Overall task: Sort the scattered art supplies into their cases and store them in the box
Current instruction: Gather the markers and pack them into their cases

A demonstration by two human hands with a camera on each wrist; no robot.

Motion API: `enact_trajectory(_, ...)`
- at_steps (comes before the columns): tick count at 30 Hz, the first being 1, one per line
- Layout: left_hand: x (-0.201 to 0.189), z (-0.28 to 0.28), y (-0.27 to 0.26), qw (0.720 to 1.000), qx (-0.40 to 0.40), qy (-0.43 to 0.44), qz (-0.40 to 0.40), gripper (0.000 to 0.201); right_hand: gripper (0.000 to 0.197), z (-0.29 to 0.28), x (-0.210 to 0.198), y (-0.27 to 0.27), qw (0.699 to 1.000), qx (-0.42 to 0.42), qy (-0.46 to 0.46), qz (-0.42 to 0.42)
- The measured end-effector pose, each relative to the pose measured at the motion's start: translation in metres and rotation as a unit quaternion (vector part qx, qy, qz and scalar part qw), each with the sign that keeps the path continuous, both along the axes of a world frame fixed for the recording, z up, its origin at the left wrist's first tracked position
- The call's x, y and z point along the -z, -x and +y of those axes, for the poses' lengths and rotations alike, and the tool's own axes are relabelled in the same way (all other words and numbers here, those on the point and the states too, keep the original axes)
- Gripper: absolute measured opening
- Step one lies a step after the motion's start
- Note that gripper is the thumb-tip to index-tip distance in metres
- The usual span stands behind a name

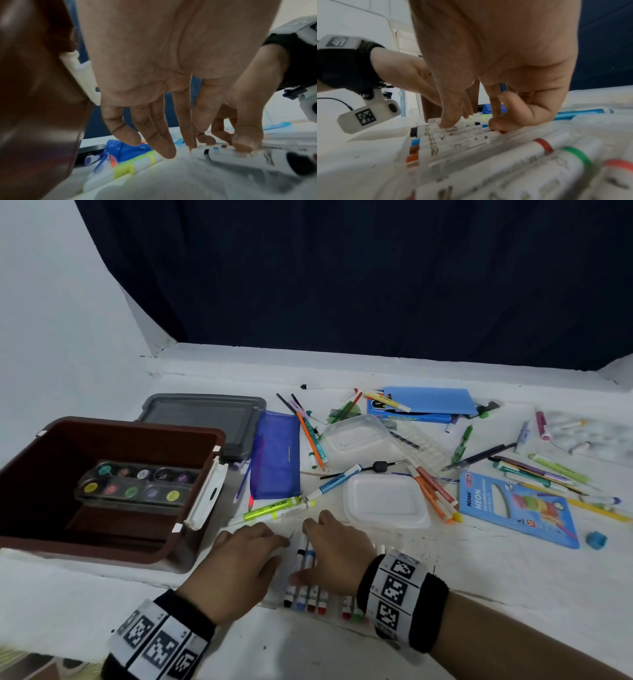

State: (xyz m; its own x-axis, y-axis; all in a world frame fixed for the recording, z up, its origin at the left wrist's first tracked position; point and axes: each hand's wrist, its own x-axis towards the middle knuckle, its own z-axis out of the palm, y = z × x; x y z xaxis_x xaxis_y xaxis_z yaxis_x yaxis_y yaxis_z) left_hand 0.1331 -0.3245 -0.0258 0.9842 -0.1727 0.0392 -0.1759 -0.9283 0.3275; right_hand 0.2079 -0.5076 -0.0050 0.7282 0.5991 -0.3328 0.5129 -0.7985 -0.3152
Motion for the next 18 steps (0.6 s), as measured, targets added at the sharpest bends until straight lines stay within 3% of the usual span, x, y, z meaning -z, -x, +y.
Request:
enact_trajectory(6,-0.036,-0.024,-0.037,0.995,-0.037,0.073,-0.054,0.017,0.075,0.001,-0.004,-0.005,1.0,-0.005,0.012,0.002)
enact_trajectory(10,-0.05,-0.028,-0.06,0.991,-0.061,0.092,-0.07,0.015,0.077,-0.009,-0.007,-0.011,0.998,0.029,-0.048,0.041)
enact_trajectory(12,-0.056,-0.028,-0.069,0.991,-0.059,0.088,-0.081,0.015,0.067,-0.021,-0.011,-0.017,0.994,0.05,-0.097,0.03)
enact_trajectory(14,-0.059,-0.028,-0.077,0.99,-0.063,0.094,-0.089,0.015,0.044,-0.039,-0.017,-0.032,0.989,0.074,-0.13,-0.013)
enact_trajectory(18,-0.054,-0.04,-0.096,0.986,-0.082,0.108,-0.098,0.015,0.022,-0.094,-0.026,-0.071,0.986,0.073,-0.121,-0.087)
